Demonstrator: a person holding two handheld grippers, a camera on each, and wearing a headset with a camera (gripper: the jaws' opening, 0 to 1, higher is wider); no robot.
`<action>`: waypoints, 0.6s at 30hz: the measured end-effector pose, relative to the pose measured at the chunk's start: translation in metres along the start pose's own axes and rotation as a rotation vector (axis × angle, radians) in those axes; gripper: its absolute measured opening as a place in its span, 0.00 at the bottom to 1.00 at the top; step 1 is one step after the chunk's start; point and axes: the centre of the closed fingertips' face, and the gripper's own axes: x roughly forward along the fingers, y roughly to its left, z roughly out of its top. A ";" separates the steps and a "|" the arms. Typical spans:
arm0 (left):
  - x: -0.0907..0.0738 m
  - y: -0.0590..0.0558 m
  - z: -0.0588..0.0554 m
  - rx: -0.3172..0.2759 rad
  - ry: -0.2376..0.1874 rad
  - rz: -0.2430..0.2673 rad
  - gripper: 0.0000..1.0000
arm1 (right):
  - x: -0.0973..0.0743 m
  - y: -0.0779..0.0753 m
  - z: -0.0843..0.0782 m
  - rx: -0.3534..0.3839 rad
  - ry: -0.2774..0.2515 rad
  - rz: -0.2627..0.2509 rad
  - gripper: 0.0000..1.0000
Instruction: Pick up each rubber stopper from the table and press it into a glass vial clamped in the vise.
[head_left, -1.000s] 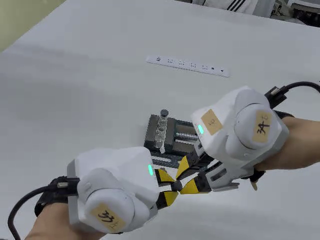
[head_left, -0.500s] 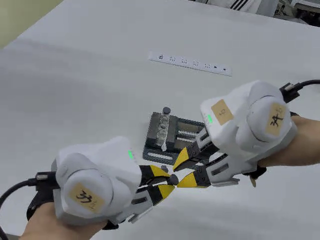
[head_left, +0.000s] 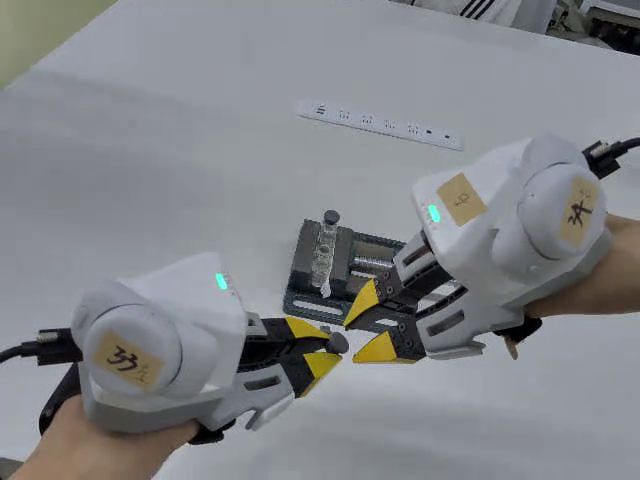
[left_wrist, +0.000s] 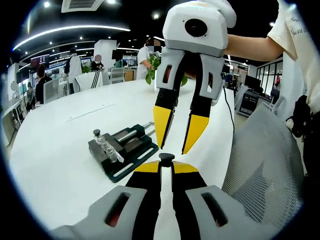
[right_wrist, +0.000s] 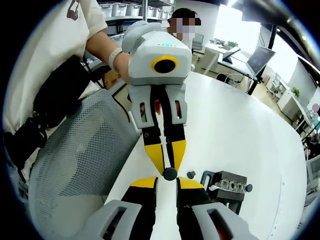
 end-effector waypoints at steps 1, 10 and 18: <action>0.000 0.000 0.000 -0.002 0.001 -0.003 0.03 | 0.000 0.000 0.000 -0.001 0.001 0.000 0.11; 0.002 -0.004 0.000 0.007 0.008 -0.017 0.03 | 0.005 0.000 0.003 -0.036 0.009 0.000 0.07; 0.002 -0.009 0.001 0.006 0.003 -0.026 0.03 | 0.007 0.000 0.002 -0.039 0.014 -0.002 0.10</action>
